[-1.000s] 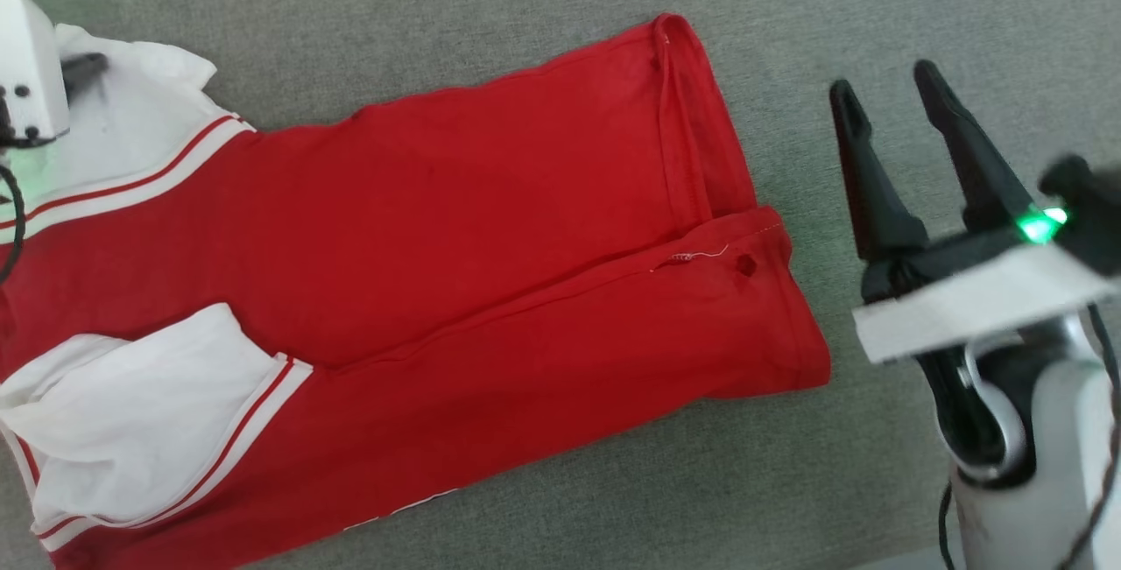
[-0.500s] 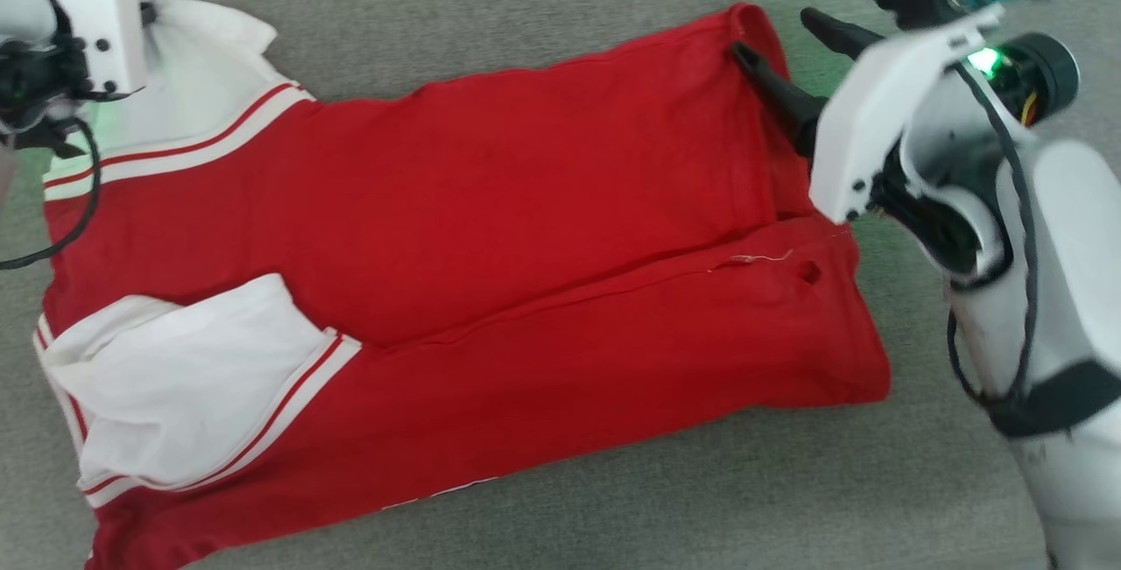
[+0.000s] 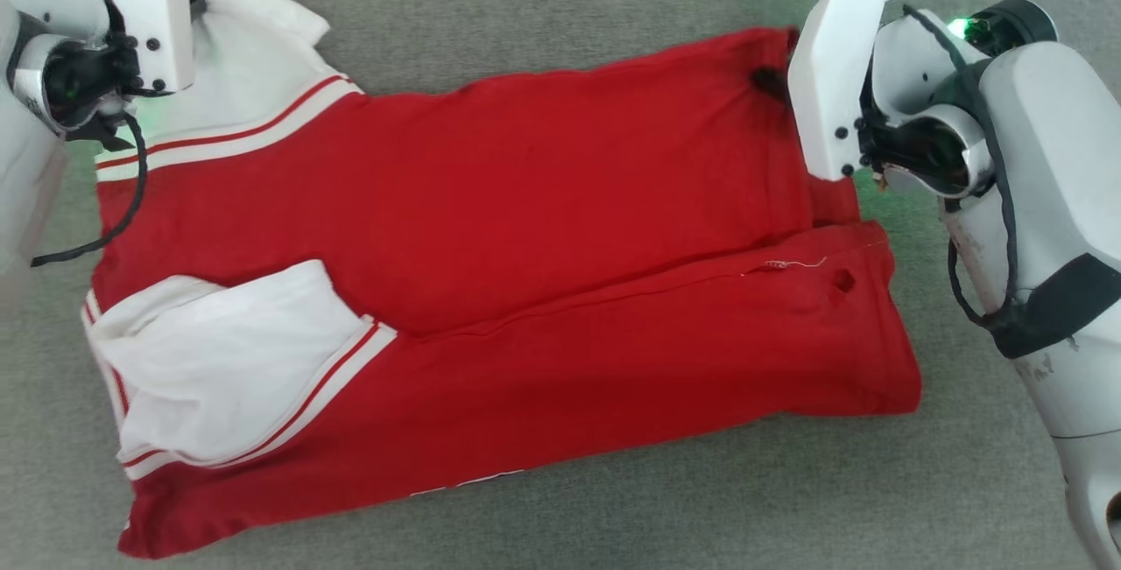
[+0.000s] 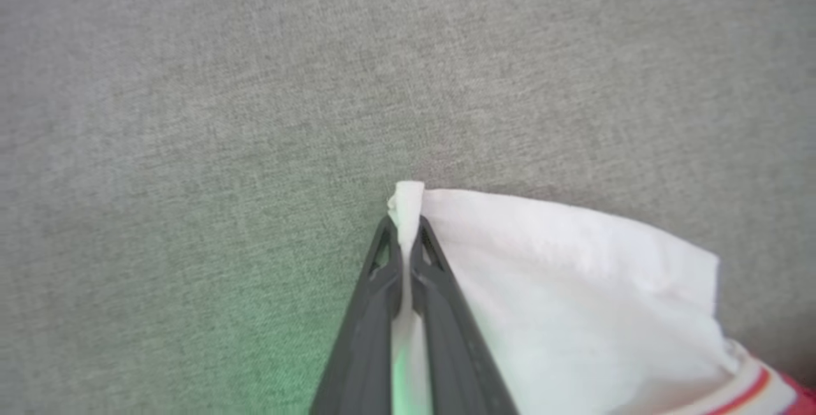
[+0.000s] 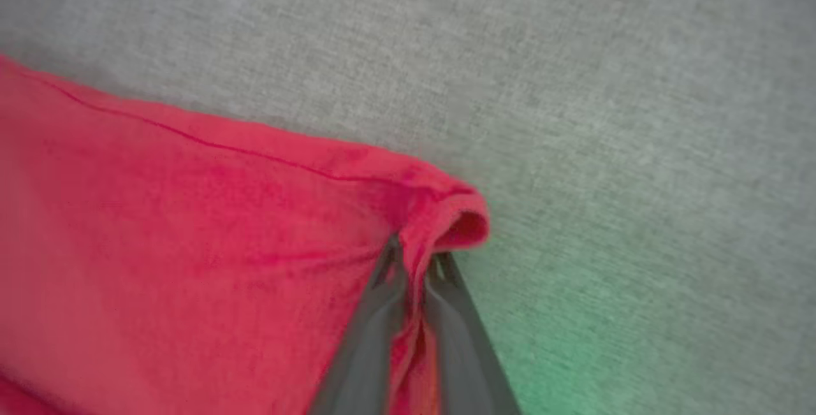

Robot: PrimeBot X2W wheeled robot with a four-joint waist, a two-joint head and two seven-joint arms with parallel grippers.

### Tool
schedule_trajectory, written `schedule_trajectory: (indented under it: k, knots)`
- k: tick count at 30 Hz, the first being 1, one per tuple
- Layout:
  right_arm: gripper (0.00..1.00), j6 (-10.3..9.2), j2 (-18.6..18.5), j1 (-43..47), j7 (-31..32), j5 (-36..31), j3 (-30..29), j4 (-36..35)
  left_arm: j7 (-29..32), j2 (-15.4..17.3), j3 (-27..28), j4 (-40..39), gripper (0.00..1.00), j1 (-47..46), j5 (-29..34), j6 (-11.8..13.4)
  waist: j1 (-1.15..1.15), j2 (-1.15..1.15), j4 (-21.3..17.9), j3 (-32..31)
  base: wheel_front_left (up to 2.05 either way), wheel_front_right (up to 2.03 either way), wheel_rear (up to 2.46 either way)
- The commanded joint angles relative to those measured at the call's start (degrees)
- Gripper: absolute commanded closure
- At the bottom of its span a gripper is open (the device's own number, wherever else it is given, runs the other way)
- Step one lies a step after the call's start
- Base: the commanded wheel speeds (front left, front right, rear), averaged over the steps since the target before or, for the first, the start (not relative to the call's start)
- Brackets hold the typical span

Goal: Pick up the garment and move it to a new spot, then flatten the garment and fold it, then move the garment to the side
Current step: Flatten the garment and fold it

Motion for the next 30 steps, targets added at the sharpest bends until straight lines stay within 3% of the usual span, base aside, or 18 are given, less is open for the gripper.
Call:
schedule_trajectory:
  k: [1,10,18,23,30]
  knots:
    - [1.00,0.00,-0.1,1.7,-0.2,0.5,0.6,1.4,-0.2,-0.1,-0.4,0.6,1.00,0.0,0.6,-0.3,0.00,0.00,0.6,-0.6,0.00,0.00,0.00]
    - [1.00,0.00,-3.9,3.0,-5.7,1.0,-0.3,-2.1,1.3,0.4,-0.8,-0.7,1.00,-0.8,-0.7,-1.8,0.00,0.00,2.9,-4.5,0.00,0.00,0.00]
    - [1.00,0.00,-8.9,9.7,-10.5,1.7,-1.5,-9.8,5.5,3.4,-1.6,-9.3,1.00,2.8,-2.4,-1.6,0.00,0.00,5.3,-8.7,0.00,0.00,0.00]
    - [1.00,0.00,-11.4,15.3,-12.3,1.9,-3.9,-15.3,7.7,7.3,-2.1,-19.1,1.00,7.5,-3.4,1.5,0.00,0.00,6.3,-11.1,0.00,0.00,0.00]
    - [1.00,0.00,-13.0,24.5,-10.7,0.7,-8.9,-24.4,11.1,15.0,-2.9,-39.6,1.00,16.4,-4.5,9.7,0.00,0.00,7.6,-13.5,0.00,0.00,0.00]
